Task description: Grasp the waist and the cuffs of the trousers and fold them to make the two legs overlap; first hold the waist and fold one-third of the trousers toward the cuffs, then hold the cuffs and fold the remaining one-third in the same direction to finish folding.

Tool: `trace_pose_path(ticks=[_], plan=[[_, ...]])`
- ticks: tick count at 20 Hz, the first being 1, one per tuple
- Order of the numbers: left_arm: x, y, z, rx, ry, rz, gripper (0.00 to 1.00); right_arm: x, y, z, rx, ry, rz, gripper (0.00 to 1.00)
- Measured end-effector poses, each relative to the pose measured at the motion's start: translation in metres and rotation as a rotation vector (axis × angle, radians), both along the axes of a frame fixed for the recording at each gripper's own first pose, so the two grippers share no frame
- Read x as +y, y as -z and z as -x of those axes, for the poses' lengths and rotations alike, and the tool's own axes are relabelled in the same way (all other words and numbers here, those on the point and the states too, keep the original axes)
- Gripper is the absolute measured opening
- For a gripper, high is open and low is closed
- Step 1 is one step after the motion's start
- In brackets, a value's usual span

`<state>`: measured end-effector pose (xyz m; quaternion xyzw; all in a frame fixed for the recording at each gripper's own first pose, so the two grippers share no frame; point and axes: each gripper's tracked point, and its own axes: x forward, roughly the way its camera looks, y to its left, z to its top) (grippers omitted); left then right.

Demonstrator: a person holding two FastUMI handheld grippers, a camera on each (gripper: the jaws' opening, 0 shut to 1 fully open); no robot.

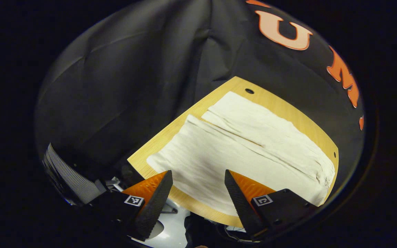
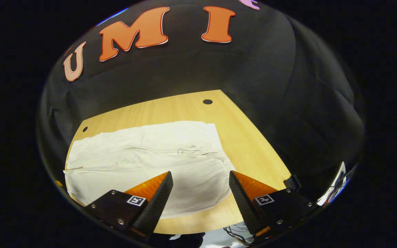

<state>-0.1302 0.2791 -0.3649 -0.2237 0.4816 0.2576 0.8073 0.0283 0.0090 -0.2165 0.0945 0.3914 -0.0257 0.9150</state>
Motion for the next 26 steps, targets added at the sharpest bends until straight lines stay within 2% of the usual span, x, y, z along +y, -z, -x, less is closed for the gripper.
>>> trace_pose_path(ticks=[4,10,11,19,21,23,24,26], plan=[[0.019,0.018,0.01,0.06,-0.093,0.077,0.98,0.005,0.017,0.007,0.064,0.042,-0.043,0.98],[0.057,0.076,0.035,0.127,-0.268,0.255,0.98,0.009,0.038,0.015,0.128,0.103,-0.077,0.96],[0.059,0.079,0.035,0.132,-0.292,0.281,1.0,0.011,0.04,0.015,0.138,0.108,-0.08,0.96],[0.068,0.106,0.028,0.136,-0.382,0.408,0.96,0.019,0.049,0.012,0.17,0.141,-0.086,0.95],[0.068,0.111,0.024,0.127,-0.385,0.424,1.0,0.023,0.047,0.011,0.171,0.146,-0.086,0.96],[0.074,0.11,0.016,0.104,-0.371,0.426,0.92,0.029,0.047,0.012,0.174,0.156,-0.096,0.95],[0.077,0.112,0.01,0.086,-0.365,0.429,0.94,0.032,0.047,0.012,0.174,0.16,-0.105,0.95],[0.08,0.115,-0.004,0.04,-0.376,0.447,0.79,0.037,0.046,0.014,0.172,0.177,-0.12,0.95]])
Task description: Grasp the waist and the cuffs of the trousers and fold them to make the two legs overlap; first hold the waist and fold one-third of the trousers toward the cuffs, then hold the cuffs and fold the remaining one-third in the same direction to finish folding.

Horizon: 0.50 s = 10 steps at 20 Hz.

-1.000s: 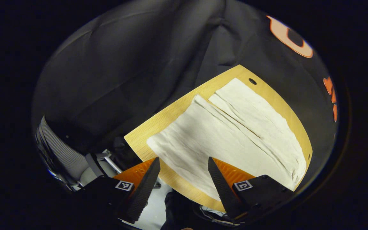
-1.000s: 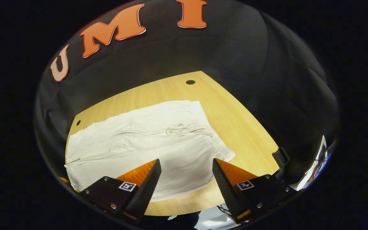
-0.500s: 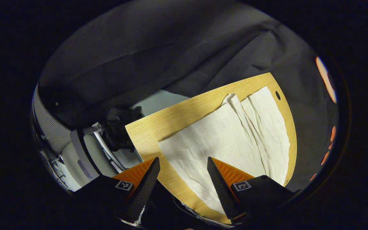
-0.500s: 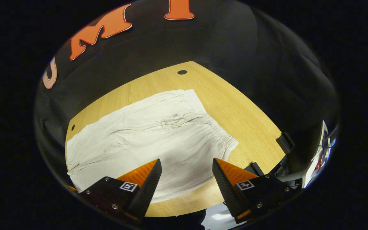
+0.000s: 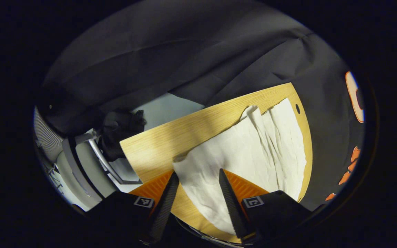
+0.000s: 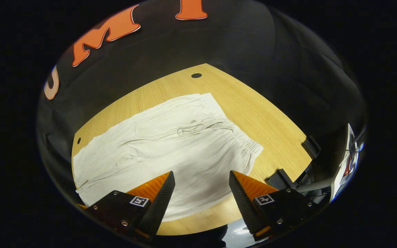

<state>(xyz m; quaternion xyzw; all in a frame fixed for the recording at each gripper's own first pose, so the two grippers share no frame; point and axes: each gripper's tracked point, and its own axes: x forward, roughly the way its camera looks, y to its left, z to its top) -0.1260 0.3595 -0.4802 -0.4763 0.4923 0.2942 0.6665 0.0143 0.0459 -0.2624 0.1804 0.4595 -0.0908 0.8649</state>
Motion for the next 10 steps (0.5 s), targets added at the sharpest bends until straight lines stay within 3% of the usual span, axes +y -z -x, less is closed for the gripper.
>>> trace_pose_path(ticks=[1,2,6,10], plan=[[0.001,0.001,-0.001,-0.009,0.001,0.001,0.69,0.002,0.0,0.002,0.002,0.011,-0.003,0.95],[0.002,0.003,-0.002,-0.017,0.007,0.006,0.67,0.003,0.002,0.004,0.002,0.02,-0.007,0.95],[0.003,0.009,-0.01,-0.065,-0.031,0.03,0.15,0.007,0.009,0.024,0.019,0.064,-0.012,0.95],[0.003,0.008,-0.006,-0.075,0.018,-0.001,0.06,-0.009,0.017,0.037,0.041,0.112,-0.014,0.95]])
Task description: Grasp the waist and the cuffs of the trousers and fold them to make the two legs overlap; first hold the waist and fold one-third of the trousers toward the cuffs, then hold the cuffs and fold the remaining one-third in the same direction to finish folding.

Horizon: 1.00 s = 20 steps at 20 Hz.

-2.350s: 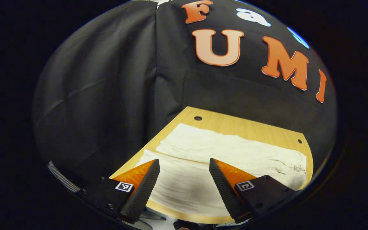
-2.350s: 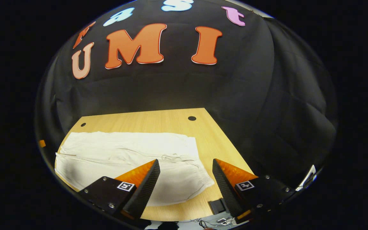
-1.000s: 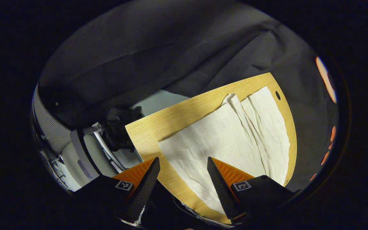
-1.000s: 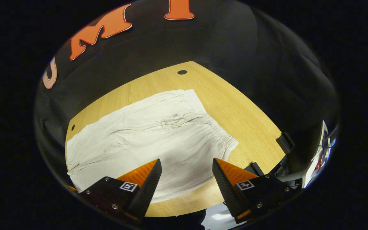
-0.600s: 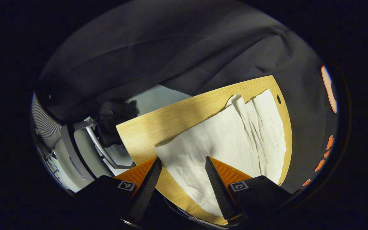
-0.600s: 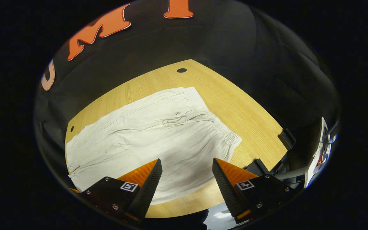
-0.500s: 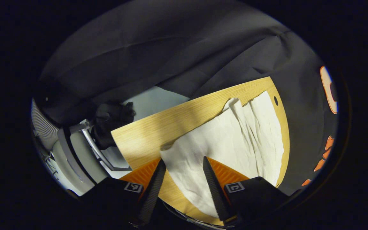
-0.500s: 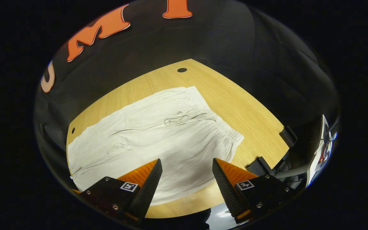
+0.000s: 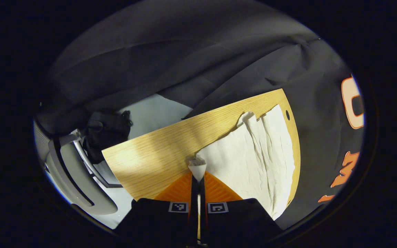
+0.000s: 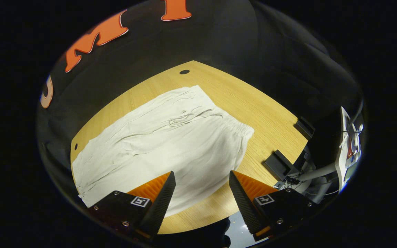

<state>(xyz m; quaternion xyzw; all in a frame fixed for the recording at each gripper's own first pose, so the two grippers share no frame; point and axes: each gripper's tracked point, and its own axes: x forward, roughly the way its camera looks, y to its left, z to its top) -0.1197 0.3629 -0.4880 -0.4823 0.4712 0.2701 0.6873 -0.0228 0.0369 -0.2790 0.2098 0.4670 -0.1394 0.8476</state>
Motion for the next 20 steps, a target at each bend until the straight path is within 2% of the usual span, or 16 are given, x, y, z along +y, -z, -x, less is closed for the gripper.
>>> trace_pose_path(ticks=[8,14,20], plan=[[-0.004,-0.036,-0.016,-0.047,0.022,-0.104,0.04,-0.047,0.039,-0.012,0.038,0.1,-0.084,0.94],[-0.008,-0.062,-0.031,-0.071,0.033,-0.153,0.04,-0.083,0.068,-0.031,0.077,0.133,-0.093,0.91],[-0.008,-0.075,-0.038,-0.067,0.031,-0.178,0.04,-0.1,0.093,-0.051,0.107,0.193,-0.119,0.83]])
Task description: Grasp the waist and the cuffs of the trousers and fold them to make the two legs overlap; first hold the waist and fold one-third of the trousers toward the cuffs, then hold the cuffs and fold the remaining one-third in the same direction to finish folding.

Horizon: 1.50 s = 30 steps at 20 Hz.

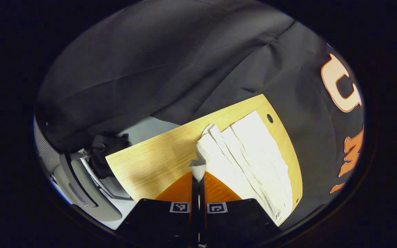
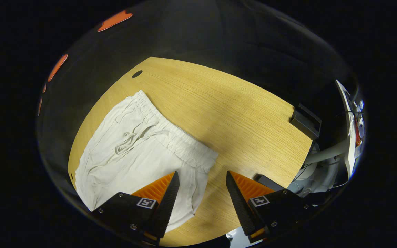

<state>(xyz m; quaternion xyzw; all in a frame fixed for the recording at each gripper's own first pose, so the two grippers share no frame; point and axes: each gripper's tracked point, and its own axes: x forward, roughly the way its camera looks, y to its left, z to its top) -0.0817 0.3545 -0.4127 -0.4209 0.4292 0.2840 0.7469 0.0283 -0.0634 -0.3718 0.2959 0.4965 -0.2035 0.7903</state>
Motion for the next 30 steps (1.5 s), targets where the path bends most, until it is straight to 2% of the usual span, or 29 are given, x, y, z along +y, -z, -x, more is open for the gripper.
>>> trace_pose_path(ticks=[3,5,6,7,9,11,14,18,23,30], plan=[[-0.002,-0.006,-0.005,-0.003,0.003,-0.007,0.05,-0.007,0.01,-0.005,0.029,-0.008,0.031,0.74],[-0.003,-0.01,-0.009,-0.009,0.005,-0.01,0.04,-0.005,0.019,-0.006,0.046,0.009,0.021,0.59],[-0.004,-0.012,-0.011,-0.011,0.004,-0.013,0.04,-0.003,0.016,-0.008,0.031,0.028,0.026,0.55],[-0.005,-0.013,-0.012,-0.015,0.001,-0.013,0.05,-0.002,0.026,-0.01,0.052,0.028,0.007,0.48],[-0.008,-0.017,-0.014,-0.026,-0.008,-0.007,0.04,0.002,0.021,-0.014,0.037,0.072,-0.041,0.18],[-0.009,-0.021,-0.016,-0.035,-0.013,-0.006,0.04,0.005,0.016,-0.015,0.012,0.109,-0.112,0.1],[-0.007,-0.031,-0.024,-0.062,-0.041,0.007,0.05,0.001,0.004,-0.016,-0.012,0.146,-0.192,0.05],[-0.016,-0.042,-0.044,-0.099,-0.066,0.05,0.04,-0.001,-0.02,-0.023,-0.038,0.127,-0.236,0.05],[-0.017,-0.055,-0.079,-0.1,0.014,0.026,0.04,0.007,-0.04,-0.035,-0.036,0.098,-0.286,0.05],[0.004,-0.057,-0.141,-0.078,0.141,0.026,0.04,0.011,-0.068,-0.064,-0.039,0.145,-0.351,0.05]])
